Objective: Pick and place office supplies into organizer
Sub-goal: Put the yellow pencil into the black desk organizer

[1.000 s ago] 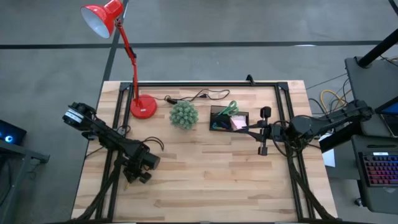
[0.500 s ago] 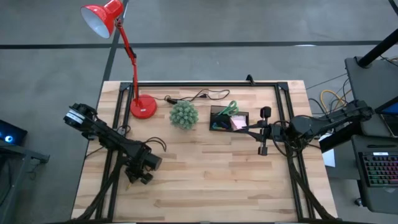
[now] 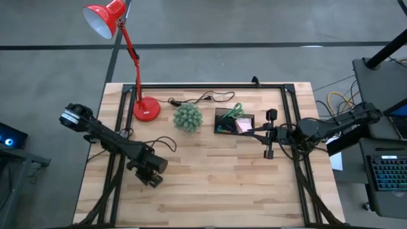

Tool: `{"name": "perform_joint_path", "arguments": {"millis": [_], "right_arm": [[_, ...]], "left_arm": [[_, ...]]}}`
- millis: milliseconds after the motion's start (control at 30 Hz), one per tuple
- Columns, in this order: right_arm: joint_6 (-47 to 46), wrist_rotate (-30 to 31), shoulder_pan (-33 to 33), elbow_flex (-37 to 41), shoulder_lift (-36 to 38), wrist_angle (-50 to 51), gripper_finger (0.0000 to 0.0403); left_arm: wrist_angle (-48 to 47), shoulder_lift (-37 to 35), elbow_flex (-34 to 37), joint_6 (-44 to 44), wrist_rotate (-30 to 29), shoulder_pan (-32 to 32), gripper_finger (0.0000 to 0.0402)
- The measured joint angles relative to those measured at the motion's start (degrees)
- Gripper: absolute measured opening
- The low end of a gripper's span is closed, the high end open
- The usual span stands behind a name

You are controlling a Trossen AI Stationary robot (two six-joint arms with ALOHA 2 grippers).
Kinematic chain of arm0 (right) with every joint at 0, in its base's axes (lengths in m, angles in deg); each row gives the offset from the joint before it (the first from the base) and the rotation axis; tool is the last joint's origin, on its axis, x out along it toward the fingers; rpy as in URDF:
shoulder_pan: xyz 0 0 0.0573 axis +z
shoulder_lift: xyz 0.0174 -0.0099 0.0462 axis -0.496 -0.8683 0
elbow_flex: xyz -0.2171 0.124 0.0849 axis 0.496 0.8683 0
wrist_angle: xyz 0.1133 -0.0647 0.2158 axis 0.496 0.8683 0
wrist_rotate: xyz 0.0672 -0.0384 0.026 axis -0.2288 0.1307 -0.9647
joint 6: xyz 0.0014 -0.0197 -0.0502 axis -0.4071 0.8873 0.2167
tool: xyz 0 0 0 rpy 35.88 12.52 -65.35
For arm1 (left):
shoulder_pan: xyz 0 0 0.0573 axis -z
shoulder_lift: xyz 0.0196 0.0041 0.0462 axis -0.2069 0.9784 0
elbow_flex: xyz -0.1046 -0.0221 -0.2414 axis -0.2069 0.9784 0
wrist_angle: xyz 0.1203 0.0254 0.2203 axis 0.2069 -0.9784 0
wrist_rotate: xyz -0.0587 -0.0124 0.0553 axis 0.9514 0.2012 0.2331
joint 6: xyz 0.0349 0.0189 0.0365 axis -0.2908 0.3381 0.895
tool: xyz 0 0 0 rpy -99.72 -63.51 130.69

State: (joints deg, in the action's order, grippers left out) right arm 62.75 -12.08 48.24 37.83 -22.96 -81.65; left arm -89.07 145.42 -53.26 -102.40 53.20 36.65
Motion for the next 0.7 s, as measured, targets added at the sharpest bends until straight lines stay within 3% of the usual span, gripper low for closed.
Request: {"name": "perform_joint_path", "arguments": {"millis": [233, 433, 567, 700], "right_arm": [[0.0, 0.0, -0.01, -0.01, 0.0, -0.02, 0.0047], [0.0, 0.0, 0.0, -0.02, 0.0, -0.09, 0.0047], [0.0, 0.0, 0.0, -0.02, 0.0, -0.15, 0.0047], [0.0, 0.0, 0.0, 0.0, 0.0, -0.17, 0.0047]], "left_arm": [[0.6, -0.49, -0.84, 1.12, -3.91, -0.02, 0.0], [13.92, -0.71, -0.95, 4.83, -11.13, -1.14, 0.0], [21.8, -0.71, -1.54, 10.2, -16.07, -2.31, 0.0], [23.32, -0.38, -4.79, 20.34, -21.5, -3.66, 0.0]]}}
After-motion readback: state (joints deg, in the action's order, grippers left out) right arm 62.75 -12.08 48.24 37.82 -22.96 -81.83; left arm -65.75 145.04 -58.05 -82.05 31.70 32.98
